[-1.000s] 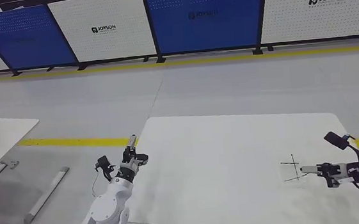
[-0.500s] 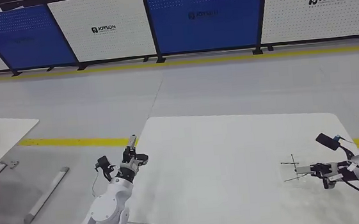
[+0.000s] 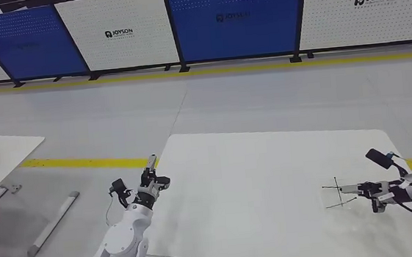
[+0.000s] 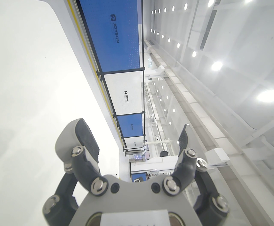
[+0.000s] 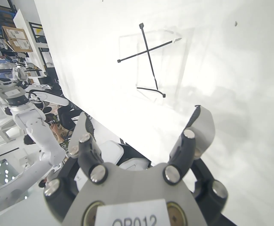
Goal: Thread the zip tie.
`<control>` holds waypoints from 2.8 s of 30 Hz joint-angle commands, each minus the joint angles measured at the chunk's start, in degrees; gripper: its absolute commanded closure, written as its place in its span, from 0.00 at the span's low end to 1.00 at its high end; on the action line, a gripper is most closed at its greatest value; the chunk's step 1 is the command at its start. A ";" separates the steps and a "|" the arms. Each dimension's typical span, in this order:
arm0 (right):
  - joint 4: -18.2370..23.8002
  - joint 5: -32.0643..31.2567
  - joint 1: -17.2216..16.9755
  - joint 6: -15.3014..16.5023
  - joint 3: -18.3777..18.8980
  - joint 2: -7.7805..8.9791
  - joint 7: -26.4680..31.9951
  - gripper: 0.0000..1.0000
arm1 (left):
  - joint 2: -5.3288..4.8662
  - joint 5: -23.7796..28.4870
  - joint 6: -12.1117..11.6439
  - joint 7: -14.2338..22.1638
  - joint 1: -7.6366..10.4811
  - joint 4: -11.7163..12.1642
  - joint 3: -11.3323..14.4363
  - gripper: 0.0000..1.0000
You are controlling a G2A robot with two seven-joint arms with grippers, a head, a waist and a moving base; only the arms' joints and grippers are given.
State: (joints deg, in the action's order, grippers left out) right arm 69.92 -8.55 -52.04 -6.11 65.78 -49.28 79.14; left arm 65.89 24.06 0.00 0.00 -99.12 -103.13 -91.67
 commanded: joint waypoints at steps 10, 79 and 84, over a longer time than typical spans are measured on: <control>-0.82 0.24 -0.77 0.65 0.99 0.52 0.45 0.52 | 0.00 0.00 0.00 0.00 0.00 0.00 0.00 0.00; -6.44 -4.98 6.00 -6.12 -5.51 -1.04 -2.58 1.00 | 0.00 0.00 0.00 0.00 0.00 0.00 0.00 0.00; -2.71 -3.43 2.20 -5.18 0.78 0.96 -3.50 1.00 | 0.00 0.00 0.00 0.00 0.00 0.00 0.00 0.00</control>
State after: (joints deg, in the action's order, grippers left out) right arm 66.06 -12.74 -48.63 -11.67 64.42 -48.90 75.84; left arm 65.89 24.06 0.00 0.00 -99.12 -103.13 -91.67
